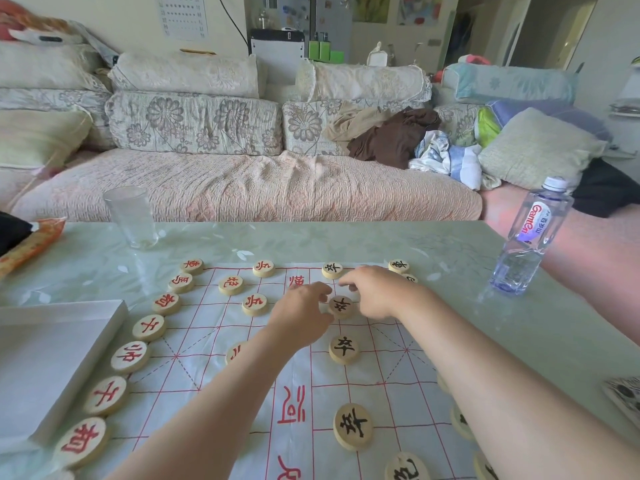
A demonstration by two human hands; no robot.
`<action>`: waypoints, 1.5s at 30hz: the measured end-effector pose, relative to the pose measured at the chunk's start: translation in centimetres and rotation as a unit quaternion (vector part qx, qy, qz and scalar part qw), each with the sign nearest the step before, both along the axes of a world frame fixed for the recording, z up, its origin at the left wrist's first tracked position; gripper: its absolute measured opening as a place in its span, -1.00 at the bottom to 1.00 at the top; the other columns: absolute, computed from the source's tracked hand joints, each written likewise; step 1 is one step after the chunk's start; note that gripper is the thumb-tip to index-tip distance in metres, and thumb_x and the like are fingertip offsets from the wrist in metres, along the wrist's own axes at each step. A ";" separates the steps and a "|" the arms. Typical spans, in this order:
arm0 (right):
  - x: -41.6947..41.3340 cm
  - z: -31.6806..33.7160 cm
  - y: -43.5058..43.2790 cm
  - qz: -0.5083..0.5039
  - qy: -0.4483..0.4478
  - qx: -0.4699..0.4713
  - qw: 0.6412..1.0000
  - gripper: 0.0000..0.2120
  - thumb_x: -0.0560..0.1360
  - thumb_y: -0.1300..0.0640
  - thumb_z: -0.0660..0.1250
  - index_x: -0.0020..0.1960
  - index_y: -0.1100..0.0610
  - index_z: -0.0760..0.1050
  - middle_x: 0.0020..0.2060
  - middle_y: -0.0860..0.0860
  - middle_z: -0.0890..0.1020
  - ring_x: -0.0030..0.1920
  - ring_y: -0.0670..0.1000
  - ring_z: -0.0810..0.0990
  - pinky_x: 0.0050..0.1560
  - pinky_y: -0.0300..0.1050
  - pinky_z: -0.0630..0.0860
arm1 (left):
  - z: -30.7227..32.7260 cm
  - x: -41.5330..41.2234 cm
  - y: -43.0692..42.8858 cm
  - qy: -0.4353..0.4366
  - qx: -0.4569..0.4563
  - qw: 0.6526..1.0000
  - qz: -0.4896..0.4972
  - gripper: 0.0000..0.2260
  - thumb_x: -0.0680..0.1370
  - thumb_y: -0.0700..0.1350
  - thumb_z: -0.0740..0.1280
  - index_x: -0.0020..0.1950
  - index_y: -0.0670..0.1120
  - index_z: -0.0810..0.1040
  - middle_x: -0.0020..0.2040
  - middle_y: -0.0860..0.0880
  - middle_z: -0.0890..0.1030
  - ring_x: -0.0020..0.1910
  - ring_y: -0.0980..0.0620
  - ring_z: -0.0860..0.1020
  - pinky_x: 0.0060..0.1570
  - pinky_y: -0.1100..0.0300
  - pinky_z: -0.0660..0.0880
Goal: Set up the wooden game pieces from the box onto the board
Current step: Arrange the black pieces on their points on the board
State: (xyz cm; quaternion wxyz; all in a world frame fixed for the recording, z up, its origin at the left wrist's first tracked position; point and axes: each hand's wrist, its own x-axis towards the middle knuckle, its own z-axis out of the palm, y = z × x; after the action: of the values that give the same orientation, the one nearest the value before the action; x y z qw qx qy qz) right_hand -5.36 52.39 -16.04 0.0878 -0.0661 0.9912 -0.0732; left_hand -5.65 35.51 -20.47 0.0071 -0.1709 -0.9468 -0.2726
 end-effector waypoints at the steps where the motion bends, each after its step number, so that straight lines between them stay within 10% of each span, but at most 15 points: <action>1: 0.1 0.1 0.1 0.011 0.005 0.000 1.000 -0.33 0.45 0.35 0.19 0.47 -0.16 0.37 0.36 -0.08 0.47 0.31 0.05 0.49 0.23 -0.03 0.49 | -0.1 0.0 0.0 0.013 -0.004 1.000 0.006 -0.59 0.49 -0.06 0.39 0.33 0.06 0.45 0.16 0.13 0.57 0.21 0.07 0.44 0.09 0.13 0.48; 6: -0.2 -0.6 0.3 0.035 0.006 -0.020 0.999 -0.38 0.49 0.33 0.20 0.39 -0.23 0.45 0.23 -0.17 0.54 0.14 0.00 0.53 -0.03 -0.15 0.45 | -0.4 0.0 0.5 0.013 0.003 1.000 0.010 -0.60 0.46 -0.04 0.42 0.28 0.10 0.47 0.08 0.18 0.59 0.11 0.10 0.48 -0.02 0.14 0.52; 14: -0.8 -1.3 -0.1 -0.005 -0.001 -0.029 1.000 -0.59 0.47 -0.11 0.37 0.30 -0.08 0.51 0.16 -0.03 0.59 0.11 0.06 0.57 0.09 -0.03 0.54 | -0.3 -0.9 0.2 -0.036 0.035 0.999 0.012 -0.54 0.44 -0.02 0.45 0.32 0.10 0.45 0.17 0.21 0.56 0.17 0.06 0.47 0.14 0.11 0.48; 45: 1.1 1.4 0.5 0.002 0.026 -0.094 0.995 -0.59 0.49 0.06 0.40 0.33 -0.02 0.53 -0.02 -0.12 0.56 -0.05 -0.07 0.49 -0.24 -0.34 0.32 | 0.1 0.9 -0.8 0.053 0.017 0.998 0.000 -0.64 0.48 0.00 0.39 0.27 0.06 0.50 0.11 0.08 0.52 0.09 0.04 0.48 0.07 0.11 0.48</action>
State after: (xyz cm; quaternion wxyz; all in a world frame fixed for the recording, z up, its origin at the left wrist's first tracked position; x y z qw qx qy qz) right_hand -4.27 52.87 -14.61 0.0552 -0.0777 0.9818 -0.1642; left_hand -4.80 34.74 -20.35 0.0605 -0.1847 -0.9404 -0.2792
